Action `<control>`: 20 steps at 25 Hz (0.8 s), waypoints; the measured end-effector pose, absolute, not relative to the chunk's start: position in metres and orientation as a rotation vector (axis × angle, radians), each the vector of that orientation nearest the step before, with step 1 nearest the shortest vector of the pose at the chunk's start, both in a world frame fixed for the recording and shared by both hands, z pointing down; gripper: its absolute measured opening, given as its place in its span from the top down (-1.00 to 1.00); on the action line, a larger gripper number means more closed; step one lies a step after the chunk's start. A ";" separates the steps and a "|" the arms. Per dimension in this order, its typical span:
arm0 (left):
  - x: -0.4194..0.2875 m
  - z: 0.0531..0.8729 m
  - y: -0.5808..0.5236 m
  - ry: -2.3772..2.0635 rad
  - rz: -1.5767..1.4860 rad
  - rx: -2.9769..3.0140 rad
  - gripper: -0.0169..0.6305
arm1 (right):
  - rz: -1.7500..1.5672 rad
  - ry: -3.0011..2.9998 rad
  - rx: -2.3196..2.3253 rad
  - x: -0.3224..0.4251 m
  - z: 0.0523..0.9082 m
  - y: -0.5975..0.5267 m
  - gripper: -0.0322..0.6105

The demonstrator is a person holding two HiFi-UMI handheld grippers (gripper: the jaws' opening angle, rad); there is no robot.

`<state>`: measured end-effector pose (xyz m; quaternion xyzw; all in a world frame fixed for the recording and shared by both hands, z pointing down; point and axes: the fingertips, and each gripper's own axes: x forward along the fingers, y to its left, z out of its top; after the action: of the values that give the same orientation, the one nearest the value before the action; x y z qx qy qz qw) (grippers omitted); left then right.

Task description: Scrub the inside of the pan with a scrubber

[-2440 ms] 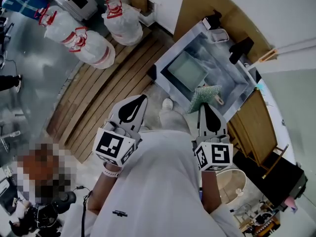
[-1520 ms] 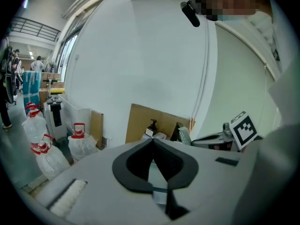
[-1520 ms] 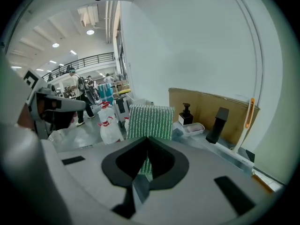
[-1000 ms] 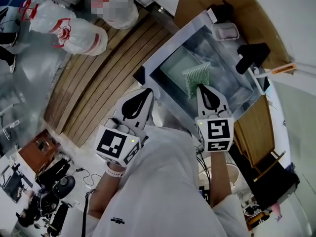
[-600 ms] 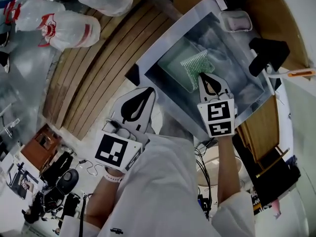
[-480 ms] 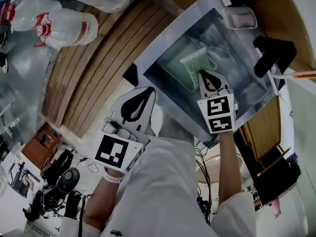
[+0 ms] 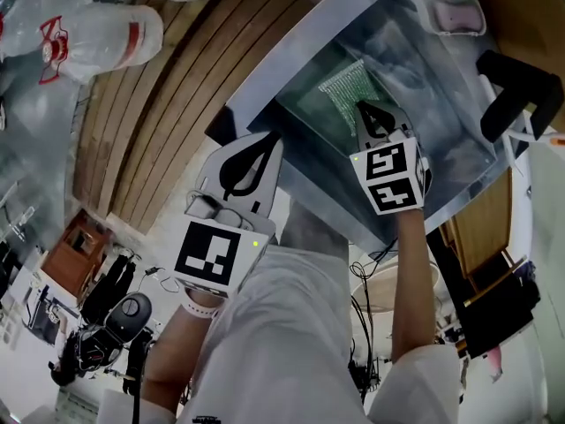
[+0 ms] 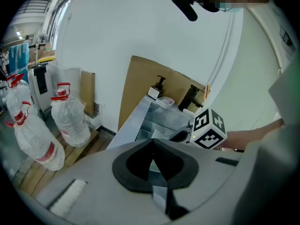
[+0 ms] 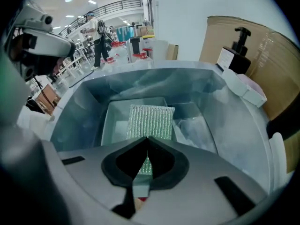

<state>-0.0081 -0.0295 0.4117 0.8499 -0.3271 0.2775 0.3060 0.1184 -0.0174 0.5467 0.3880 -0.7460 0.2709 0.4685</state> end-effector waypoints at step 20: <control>-0.017 0.426 -0.023 -0.858 0.753 2.227 0.93 | 0.472 -1.766 0.702 0.103 0.595 -0.035 0.87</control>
<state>-0.0170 -0.0233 0.4259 0.8449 -0.3253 0.2855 0.3142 0.1029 -0.0352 0.5952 0.2977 -0.7485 0.1999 0.5578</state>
